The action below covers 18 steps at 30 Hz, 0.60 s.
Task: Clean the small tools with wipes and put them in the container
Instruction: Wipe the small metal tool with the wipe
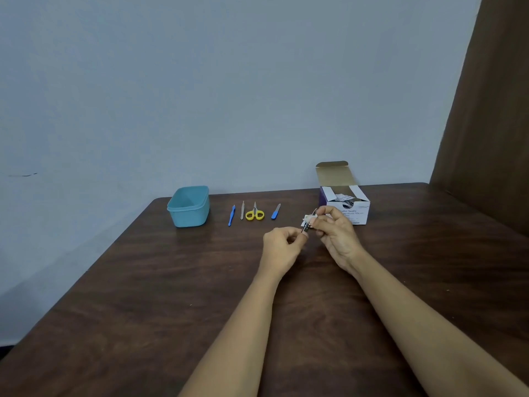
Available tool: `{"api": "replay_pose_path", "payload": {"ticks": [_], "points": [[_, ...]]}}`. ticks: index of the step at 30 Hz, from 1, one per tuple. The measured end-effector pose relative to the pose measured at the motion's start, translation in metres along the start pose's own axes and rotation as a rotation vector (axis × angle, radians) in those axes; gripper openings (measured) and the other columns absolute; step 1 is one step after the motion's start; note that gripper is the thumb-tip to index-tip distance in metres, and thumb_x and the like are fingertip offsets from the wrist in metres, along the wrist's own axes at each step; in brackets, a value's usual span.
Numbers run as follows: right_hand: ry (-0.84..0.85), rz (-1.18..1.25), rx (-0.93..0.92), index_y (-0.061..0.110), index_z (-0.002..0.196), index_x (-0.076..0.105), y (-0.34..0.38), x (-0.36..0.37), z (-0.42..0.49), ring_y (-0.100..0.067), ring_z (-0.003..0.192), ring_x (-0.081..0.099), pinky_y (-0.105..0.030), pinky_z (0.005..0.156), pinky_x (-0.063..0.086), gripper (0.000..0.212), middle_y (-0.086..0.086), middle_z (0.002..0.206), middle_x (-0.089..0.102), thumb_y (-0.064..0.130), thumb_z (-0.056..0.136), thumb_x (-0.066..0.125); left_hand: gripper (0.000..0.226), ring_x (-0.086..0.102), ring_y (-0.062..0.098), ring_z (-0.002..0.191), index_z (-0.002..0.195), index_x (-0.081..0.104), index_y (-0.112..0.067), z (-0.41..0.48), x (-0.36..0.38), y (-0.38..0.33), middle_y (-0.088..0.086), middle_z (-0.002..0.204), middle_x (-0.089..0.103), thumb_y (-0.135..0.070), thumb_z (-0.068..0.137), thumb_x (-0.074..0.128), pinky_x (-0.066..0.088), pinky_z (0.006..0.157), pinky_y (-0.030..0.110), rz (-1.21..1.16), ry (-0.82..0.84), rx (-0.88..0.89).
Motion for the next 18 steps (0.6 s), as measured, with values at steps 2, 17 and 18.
{"api": "replay_pose_path", "payload": {"ticks": [2, 17, 18], "points": [[0.007, 0.035, 0.036, 0.012, 0.098, 0.062, -0.003, 0.0, 0.001, -0.008, 0.07, 0.053, -0.016, 0.057, 0.04, 0.022, -0.002, 0.08, 0.068, -0.005, 0.084, 0.063, 0.021, 0.065, 0.01, 0.064, 0.079, 0.074, -0.013, 0.0, -0.001, -0.001, 0.001, 0.068, 0.07, -0.026, 0.091, 0.062, 0.048, 0.065, 0.018, 0.018, -0.007, 0.018], [-0.024, 0.002, 0.149, 0.005, 0.085, 0.07, -0.014, -0.004, 0.005, -0.007, 0.074, 0.054, -0.017, 0.063, 0.039, 0.006, 0.003, 0.073, 0.071, 0.002, 0.084, 0.066, 0.022, 0.057, 0.008, 0.065, 0.082, 0.072, -0.015, 0.0, -0.003, -0.006, -0.001, 0.071, 0.067, -0.028, 0.094, 0.059, 0.049, 0.064, 0.027, 0.108, -0.029, 0.045], [-0.022, 0.0, 0.15, 0.006, 0.085, 0.07, -0.014, -0.004, 0.005, -0.007, 0.074, 0.054, -0.017, 0.063, 0.039, 0.006, 0.003, 0.074, 0.071, 0.002, 0.083, 0.066, 0.023, 0.057, 0.008, 0.064, 0.082, 0.072, -0.015, -0.001, -0.003, -0.007, 0.001, 0.071, 0.068, -0.029, 0.094, 0.059, 0.048, 0.062, 0.025, 0.113, -0.029, 0.041]]}}
Point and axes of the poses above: each hand's wrist, its own z-axis towards the middle knuckle, its own x-axis out of the palm, y = z × x, the point moved 6 cm from there along z, towards the middle knuckle
